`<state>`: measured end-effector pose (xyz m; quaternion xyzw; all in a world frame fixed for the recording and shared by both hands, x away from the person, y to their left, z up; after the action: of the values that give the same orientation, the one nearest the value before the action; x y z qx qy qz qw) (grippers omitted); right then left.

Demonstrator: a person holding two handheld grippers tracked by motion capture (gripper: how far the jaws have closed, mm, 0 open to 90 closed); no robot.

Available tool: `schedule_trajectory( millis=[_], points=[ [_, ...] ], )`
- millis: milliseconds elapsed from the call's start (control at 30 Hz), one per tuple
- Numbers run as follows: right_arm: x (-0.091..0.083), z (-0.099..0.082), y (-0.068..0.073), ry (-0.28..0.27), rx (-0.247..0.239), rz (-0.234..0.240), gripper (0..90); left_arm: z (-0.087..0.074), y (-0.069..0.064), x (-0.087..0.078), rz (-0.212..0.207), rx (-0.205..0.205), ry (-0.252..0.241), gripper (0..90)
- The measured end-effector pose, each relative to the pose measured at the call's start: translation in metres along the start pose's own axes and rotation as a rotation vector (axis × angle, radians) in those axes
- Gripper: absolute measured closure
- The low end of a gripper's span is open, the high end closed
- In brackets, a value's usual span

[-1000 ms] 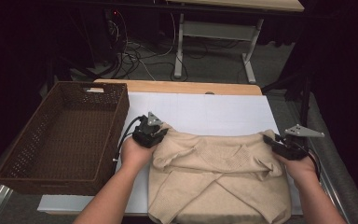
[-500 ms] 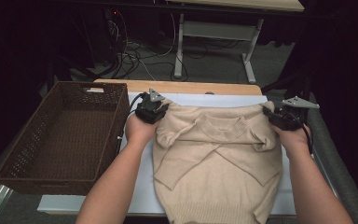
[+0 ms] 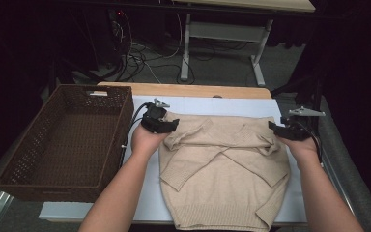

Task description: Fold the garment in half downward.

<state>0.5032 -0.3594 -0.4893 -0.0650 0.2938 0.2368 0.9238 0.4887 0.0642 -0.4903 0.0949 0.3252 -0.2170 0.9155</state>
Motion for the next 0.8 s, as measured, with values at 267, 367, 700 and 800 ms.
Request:
schedule_trajectory(
  millis=[267, 367, 700, 800],
  points=[
    [-0.040, -0.035, 0.027, -0.040, -0.006, 0.045, 42.4, -0.043, -0.023, -0.033, -0.048, -0.037, 0.011, 30.9],
    [-0.056, -0.054, 0.042, -0.040, -0.030, 0.061, 43.3, -0.065, -0.035, -0.044, -0.066, -0.014, 0.013, 31.7],
    [-0.102, -0.124, 0.112, 0.004, -0.082, 0.165, 56.8, -0.134, -0.076, -0.080, -0.233, 0.075, 0.041, 57.1],
    [-0.111, -0.135, 0.131, 0.049, -0.124, 0.207, 64.0, -0.142, -0.084, -0.080, -0.257, 0.103, 0.035, 64.7]
  ],
)
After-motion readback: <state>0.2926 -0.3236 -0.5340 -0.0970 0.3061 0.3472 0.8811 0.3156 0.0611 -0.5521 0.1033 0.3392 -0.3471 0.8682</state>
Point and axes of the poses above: each handheld gripper's, and its own axes: x roughly forward along the jaws, z roughly out of its top, y roughly to its left, the point moved 6 cm from there along x, roughly forward along the jaws, and after that the axes turned 9 degrees about z, right-handed, at the moved point
